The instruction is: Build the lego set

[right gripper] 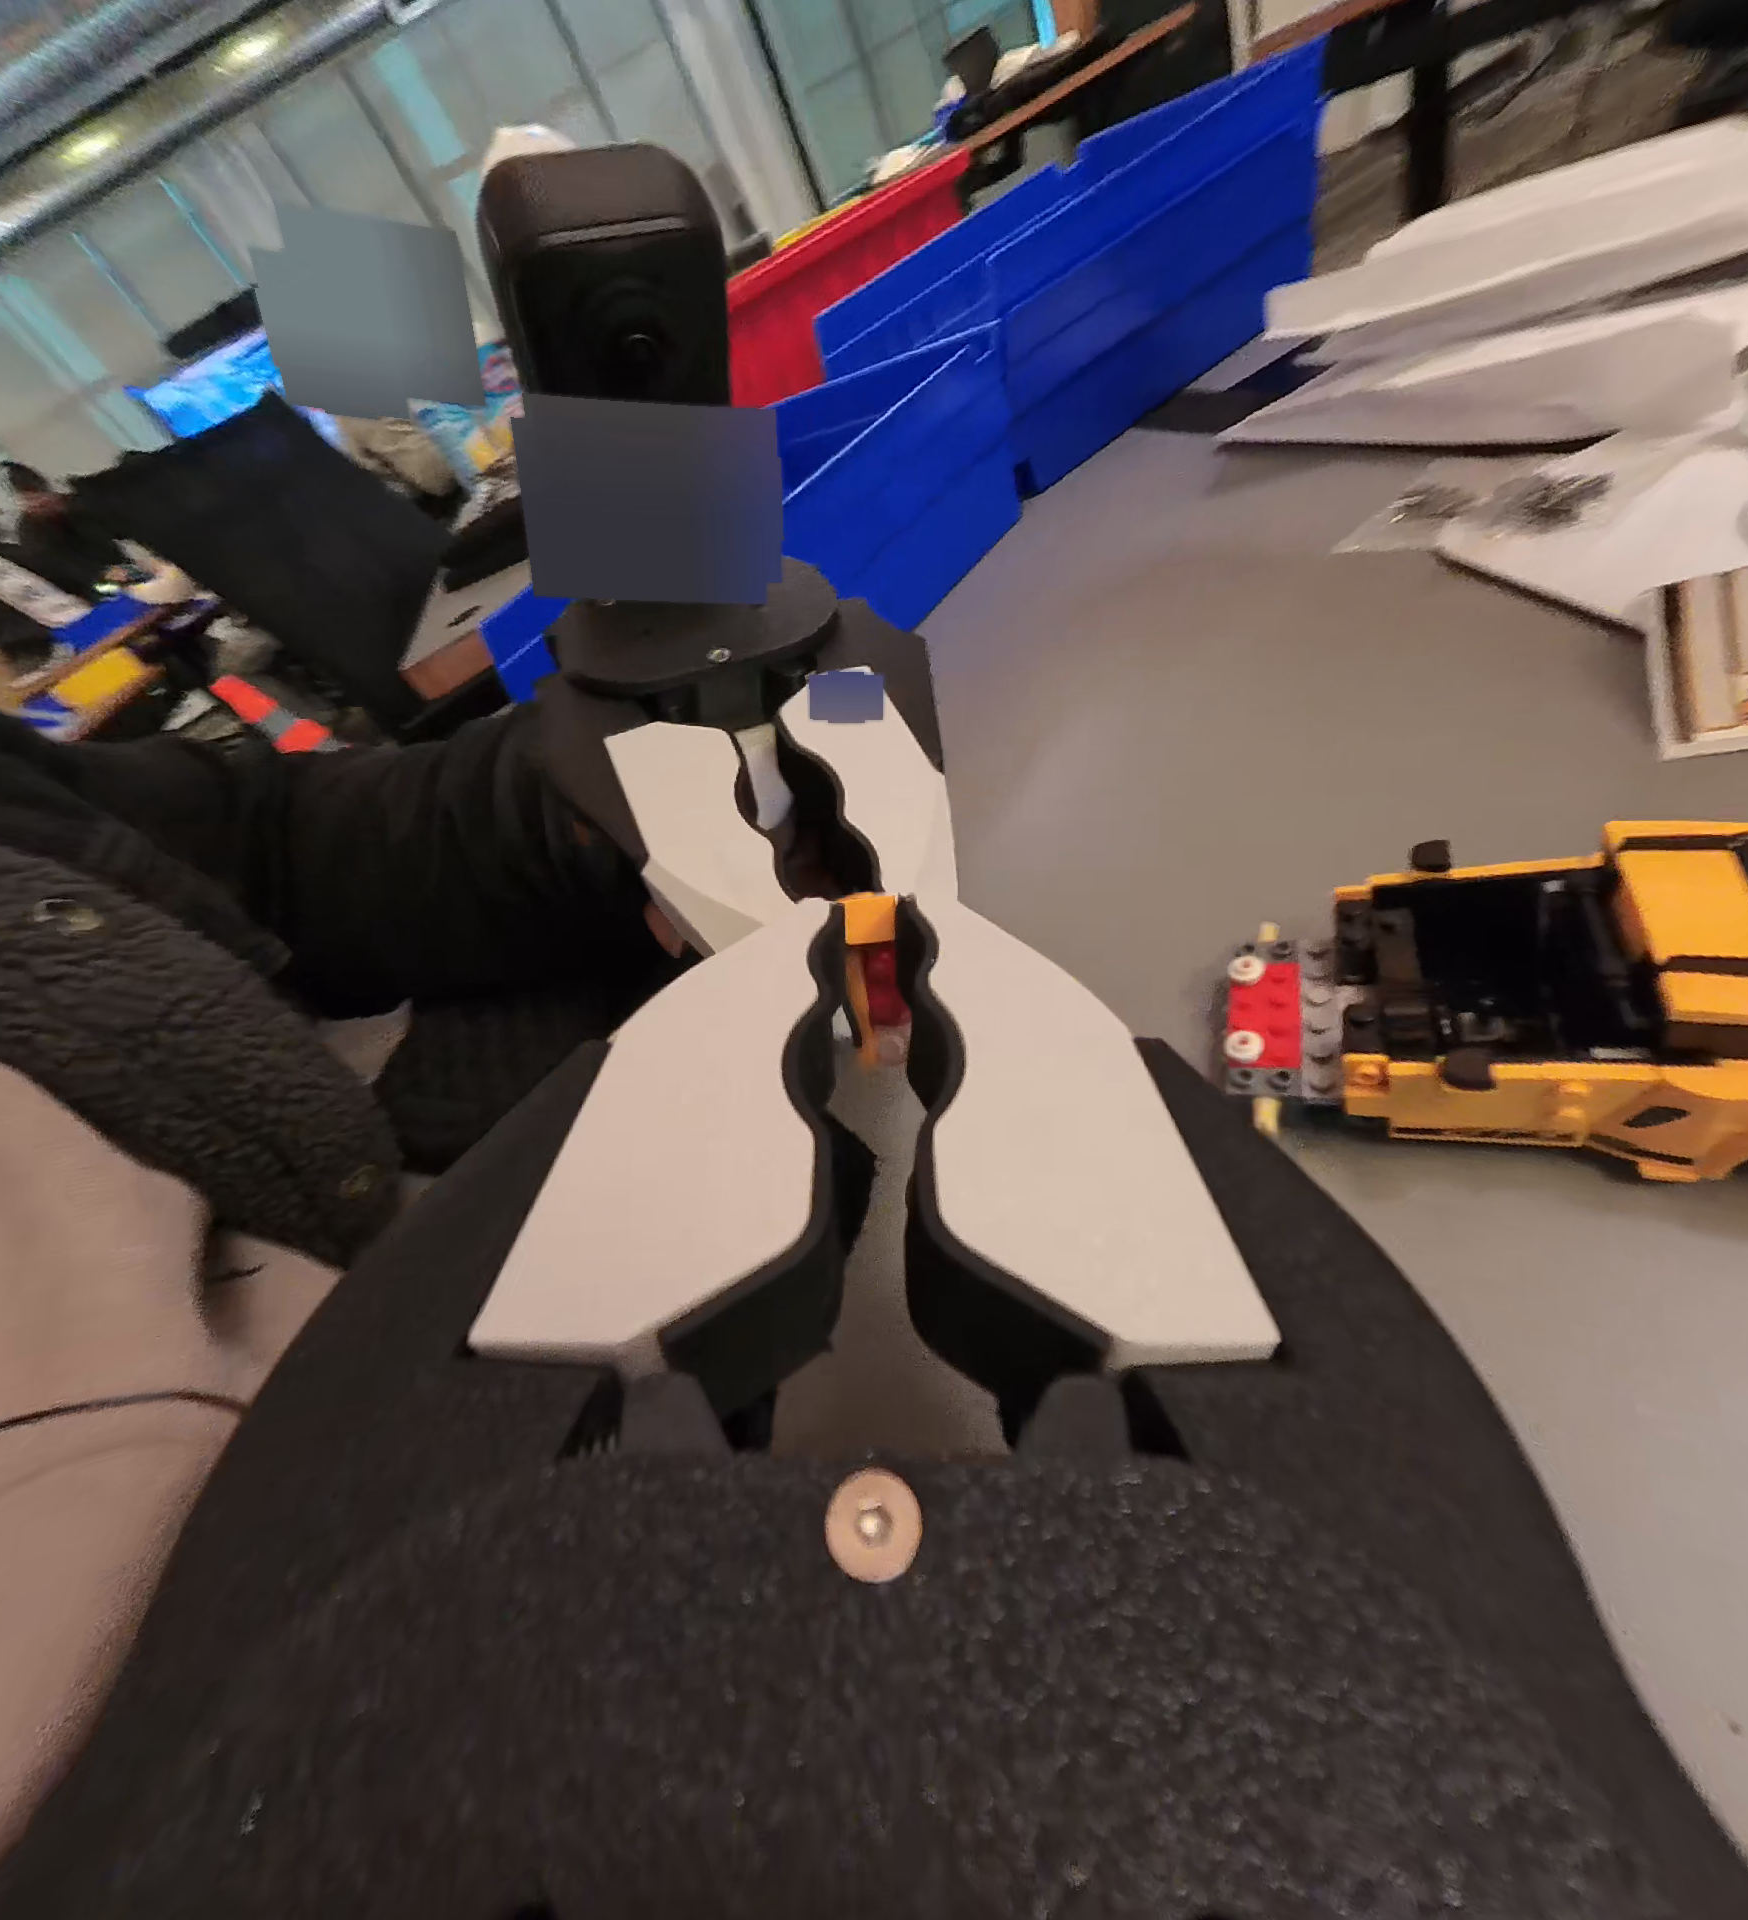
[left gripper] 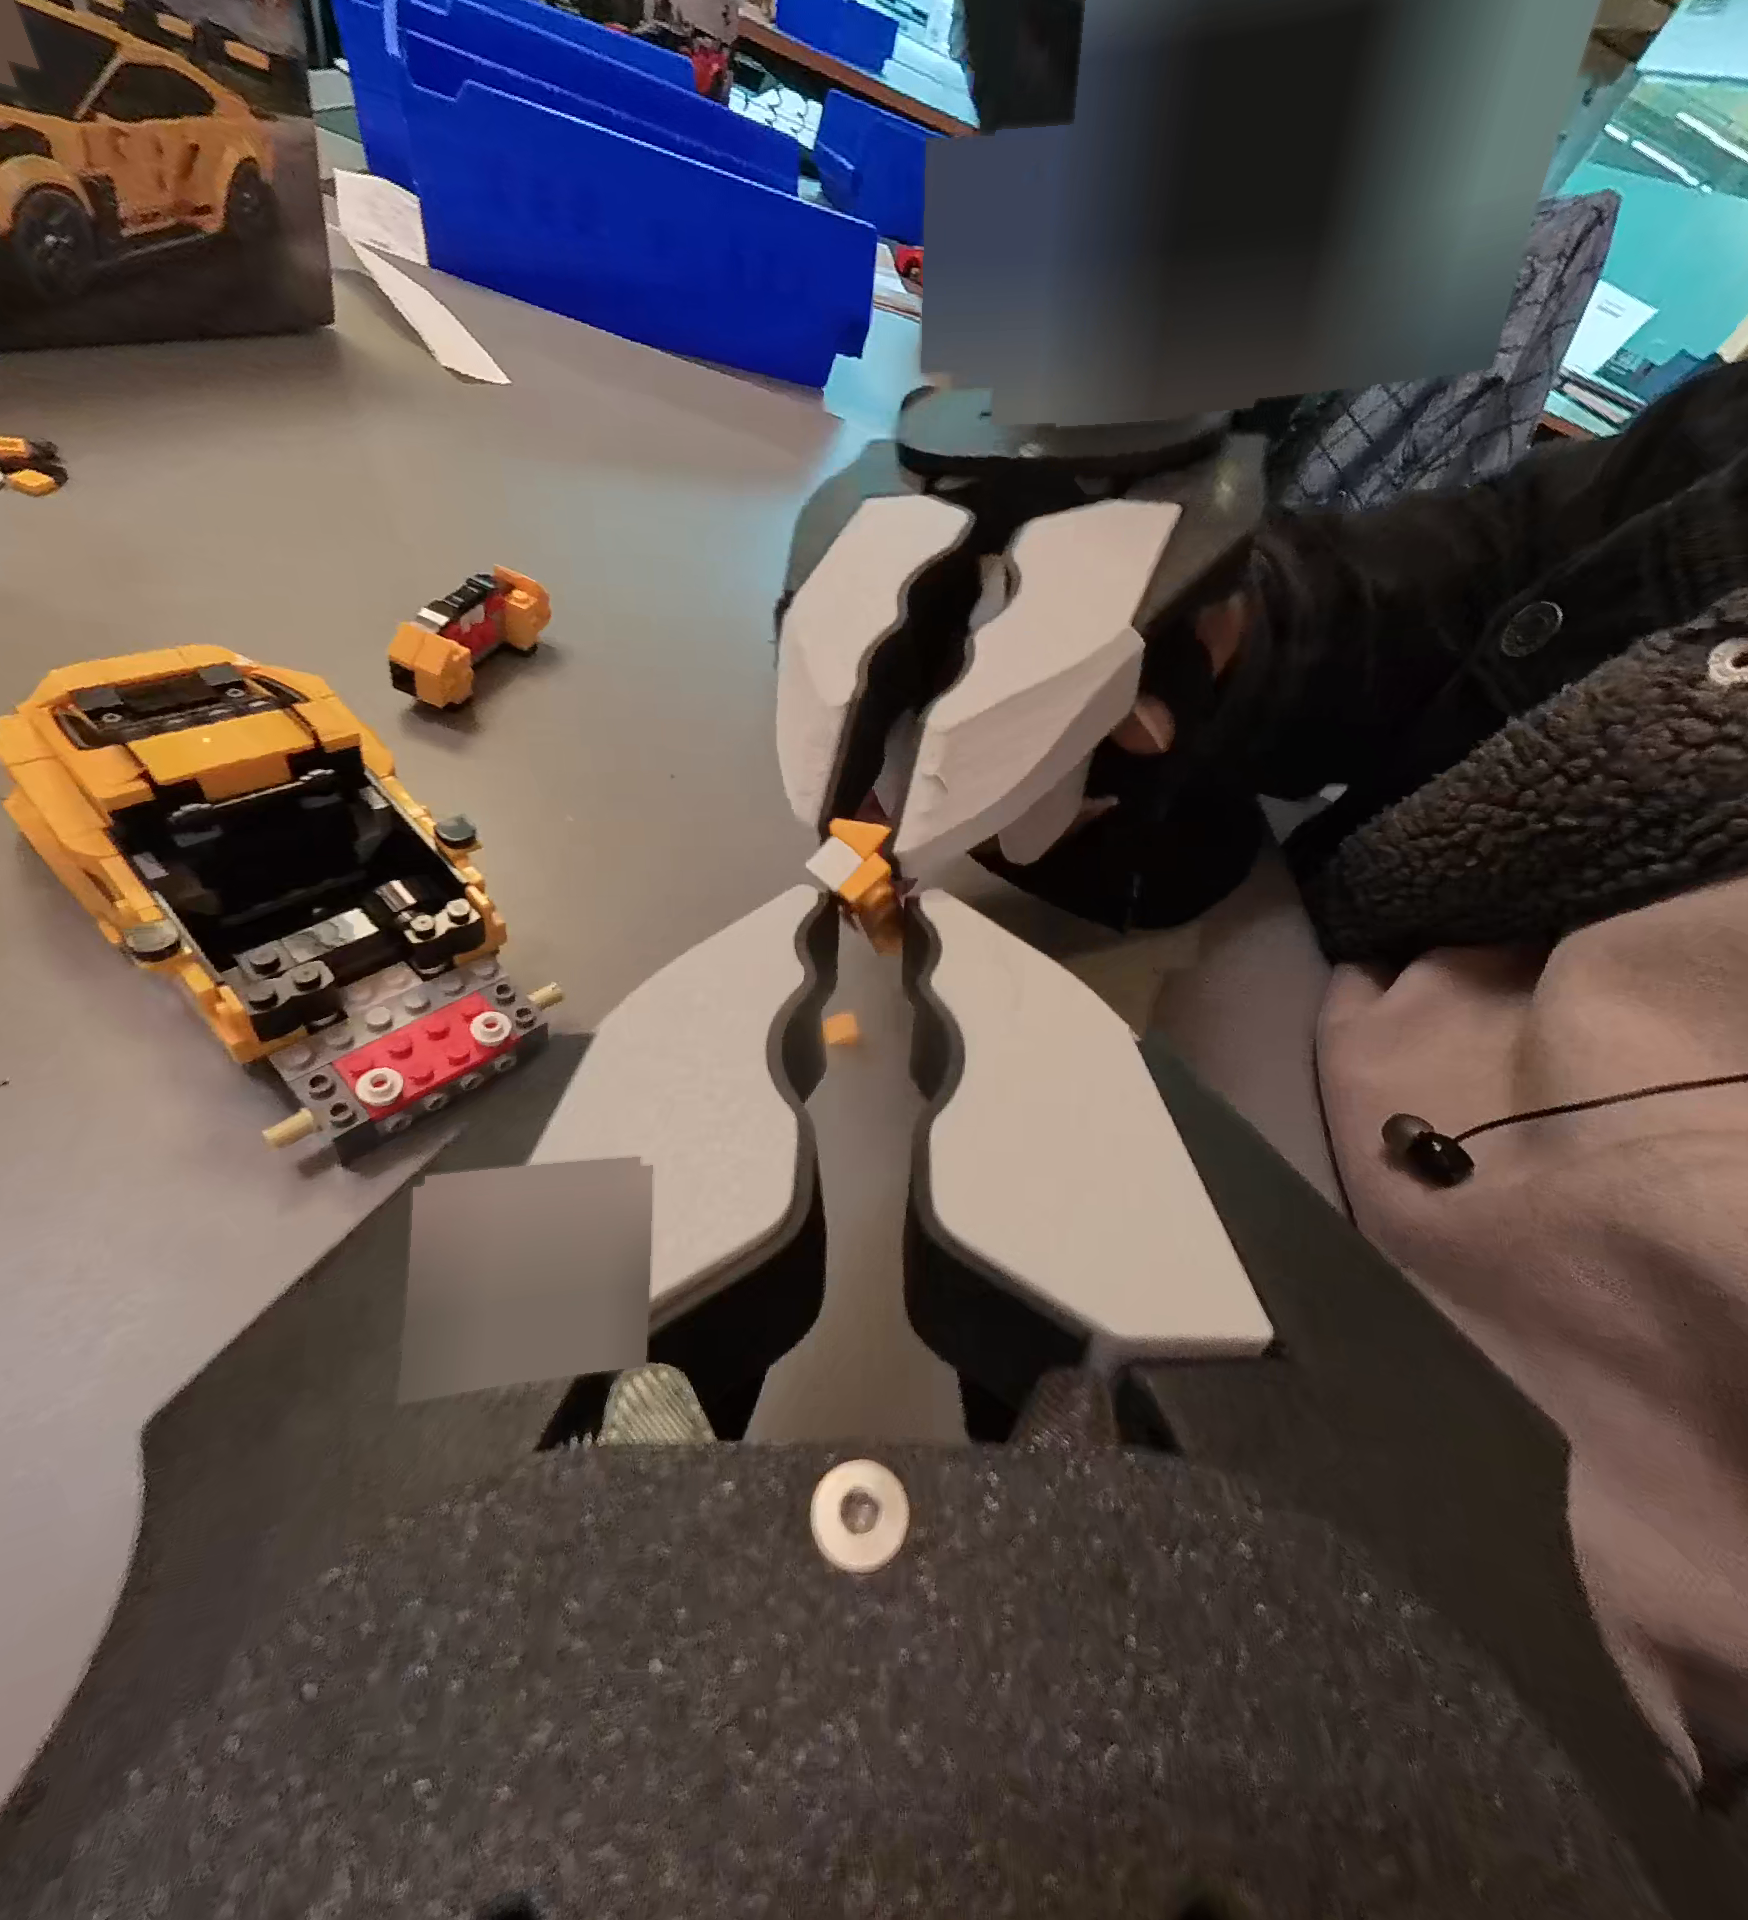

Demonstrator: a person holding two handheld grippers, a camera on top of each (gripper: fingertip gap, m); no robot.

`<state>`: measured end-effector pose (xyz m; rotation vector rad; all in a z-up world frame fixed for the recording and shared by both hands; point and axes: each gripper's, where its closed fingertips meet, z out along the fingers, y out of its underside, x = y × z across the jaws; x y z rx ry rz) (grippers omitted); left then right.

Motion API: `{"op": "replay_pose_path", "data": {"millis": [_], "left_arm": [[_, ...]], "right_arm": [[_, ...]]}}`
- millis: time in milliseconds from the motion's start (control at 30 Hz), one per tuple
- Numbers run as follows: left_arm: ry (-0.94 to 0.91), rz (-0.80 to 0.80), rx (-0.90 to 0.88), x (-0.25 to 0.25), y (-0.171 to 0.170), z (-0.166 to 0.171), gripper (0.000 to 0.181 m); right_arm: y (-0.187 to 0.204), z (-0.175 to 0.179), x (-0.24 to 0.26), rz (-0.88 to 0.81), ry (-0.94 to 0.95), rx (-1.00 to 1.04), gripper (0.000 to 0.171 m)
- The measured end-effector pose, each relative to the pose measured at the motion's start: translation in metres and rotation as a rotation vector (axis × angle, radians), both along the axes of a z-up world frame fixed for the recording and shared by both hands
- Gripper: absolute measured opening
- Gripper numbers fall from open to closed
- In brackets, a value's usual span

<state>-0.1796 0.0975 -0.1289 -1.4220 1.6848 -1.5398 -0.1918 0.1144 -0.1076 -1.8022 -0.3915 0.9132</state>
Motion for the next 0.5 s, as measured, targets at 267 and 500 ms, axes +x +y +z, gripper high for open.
{"op": "replay_pose_path", "data": {"millis": [267, 500], "left_arm": [[0.026, -0.078, 0.009, -0.004, -0.012, -0.006, 0.009], [0.047, -0.075, -0.031, -0.003, -0.011, -0.008, 0.01]], "right_arm": [[-0.015, -0.001, -0.001, 0.252, 0.158, -0.143, 0.009], [-0.008, -0.008, 0.0, 0.199, -0.01, -0.077, 0.009]]}}
